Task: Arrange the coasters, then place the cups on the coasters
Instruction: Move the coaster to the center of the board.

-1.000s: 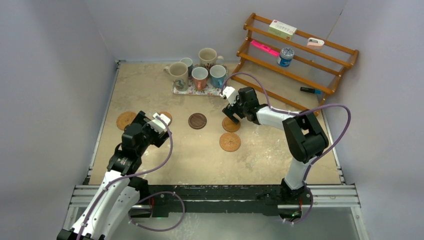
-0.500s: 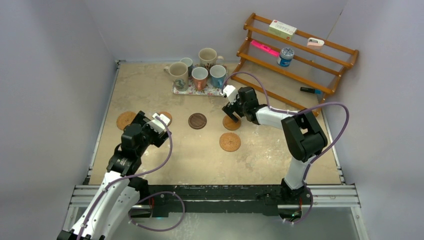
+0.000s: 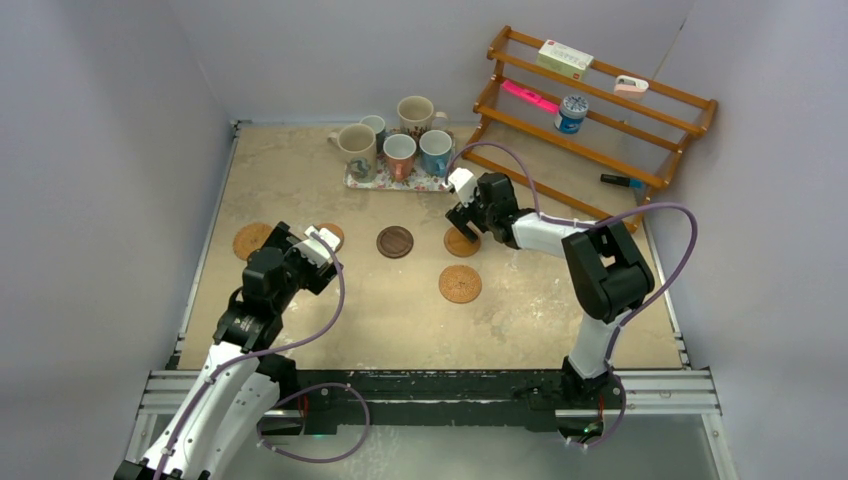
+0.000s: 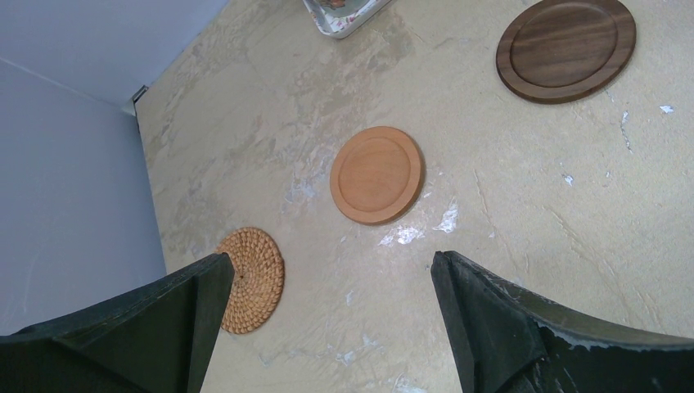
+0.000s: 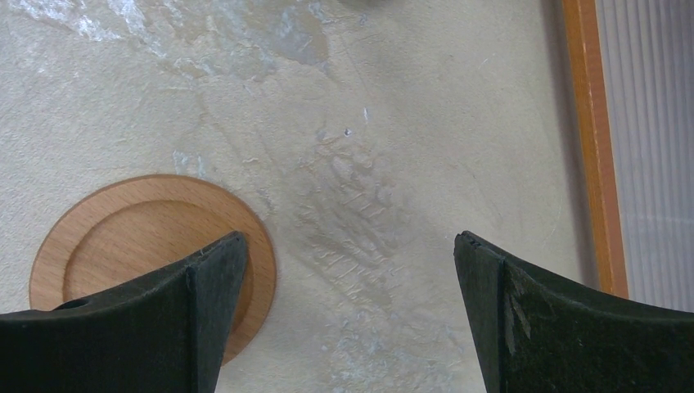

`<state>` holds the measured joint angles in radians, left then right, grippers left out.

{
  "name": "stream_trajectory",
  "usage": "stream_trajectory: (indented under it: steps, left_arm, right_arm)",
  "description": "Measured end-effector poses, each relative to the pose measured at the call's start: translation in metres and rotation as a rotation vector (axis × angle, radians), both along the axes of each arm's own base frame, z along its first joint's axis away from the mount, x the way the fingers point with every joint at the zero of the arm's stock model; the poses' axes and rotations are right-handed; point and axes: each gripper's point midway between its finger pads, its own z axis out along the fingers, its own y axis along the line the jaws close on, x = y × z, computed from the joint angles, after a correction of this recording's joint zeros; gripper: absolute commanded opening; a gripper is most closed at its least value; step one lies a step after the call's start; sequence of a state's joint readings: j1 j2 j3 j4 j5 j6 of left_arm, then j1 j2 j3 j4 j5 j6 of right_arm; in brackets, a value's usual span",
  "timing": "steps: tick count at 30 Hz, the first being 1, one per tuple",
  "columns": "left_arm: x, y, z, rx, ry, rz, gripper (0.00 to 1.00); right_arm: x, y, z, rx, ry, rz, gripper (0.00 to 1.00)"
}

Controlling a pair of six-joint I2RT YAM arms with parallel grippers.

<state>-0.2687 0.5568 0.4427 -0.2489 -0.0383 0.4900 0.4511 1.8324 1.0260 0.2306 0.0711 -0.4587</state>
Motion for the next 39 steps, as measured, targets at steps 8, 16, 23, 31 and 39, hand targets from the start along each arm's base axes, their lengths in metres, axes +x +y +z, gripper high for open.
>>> stream_trajectory:
  steps: [8, 16, 23, 31, 39]
  left_arm:
    - [0.0, 0.0, 0.0, 0.0, 0.0, 0.0, 1.0]
    - [0.0, 0.0, 0.0, 0.0, 0.0, 0.0, 1.0]
    - [0.0, 0.0, 0.0, 0.0, 0.0, 0.0, 1.0]
    - [0.0, 0.0, 0.0, 0.0, 0.0, 0.0, 1.0]
    - [0.0, 0.0, 0.0, 0.0, 0.0, 0.0, 1.0]
  right_arm:
    - [0.001, -0.004, 0.0, 0.002, 0.002, -0.01, 0.99]
    - [-0.018, -0.012, -0.001, -0.016, 0.053, 0.023, 0.99]
    - [-0.022, -0.012, -0.002, -0.031, 0.062, 0.058, 0.99]
    - [-0.023, -0.011, -0.003, -0.031, 0.066, 0.065, 0.99]
    - [-0.029, -0.016, -0.002, -0.062, 0.082, 0.078, 0.99]
